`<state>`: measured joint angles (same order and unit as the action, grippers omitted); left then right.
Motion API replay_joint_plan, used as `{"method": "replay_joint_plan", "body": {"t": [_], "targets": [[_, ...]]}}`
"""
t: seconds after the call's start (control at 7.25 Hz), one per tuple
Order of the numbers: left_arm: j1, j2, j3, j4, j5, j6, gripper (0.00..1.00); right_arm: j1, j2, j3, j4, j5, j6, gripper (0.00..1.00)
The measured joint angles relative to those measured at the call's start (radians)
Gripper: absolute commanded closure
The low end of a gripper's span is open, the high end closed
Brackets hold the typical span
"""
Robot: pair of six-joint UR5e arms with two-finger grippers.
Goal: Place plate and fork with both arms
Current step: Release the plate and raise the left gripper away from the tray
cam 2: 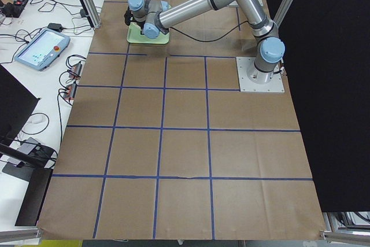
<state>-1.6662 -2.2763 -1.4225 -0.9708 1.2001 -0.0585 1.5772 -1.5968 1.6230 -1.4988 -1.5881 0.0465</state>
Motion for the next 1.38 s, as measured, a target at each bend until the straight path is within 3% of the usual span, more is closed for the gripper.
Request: {"method": "replay_joint_plan", "body": {"t": [0.14,0.41,0.55,0.83,1.38], "targets": [[-0.002,-0.001,-0.003,-0.003,0.001,-0.001,0.57,0.000,0.000,0.000,0.000,0.000,0.000,0.00],[-0.003,0.019,-0.006,-0.020,0.002,0.000,0.12,0.000,0.000,0.000,0.000,0.000,-0.001,0.00],[-0.004,0.043,-0.010,-0.040,0.004,0.001,0.02,0.000,0.000,0.000,0.000,0.000,-0.001,0.00],[-0.004,0.144,-0.022,-0.151,0.096,0.001,0.01,0.000,0.000,0.000,-0.001,0.000,-0.001,0.00],[-0.006,0.418,-0.024,-0.510,0.312,0.002,0.01,0.000,0.001,0.000,0.000,0.000,-0.002,0.00]]}}
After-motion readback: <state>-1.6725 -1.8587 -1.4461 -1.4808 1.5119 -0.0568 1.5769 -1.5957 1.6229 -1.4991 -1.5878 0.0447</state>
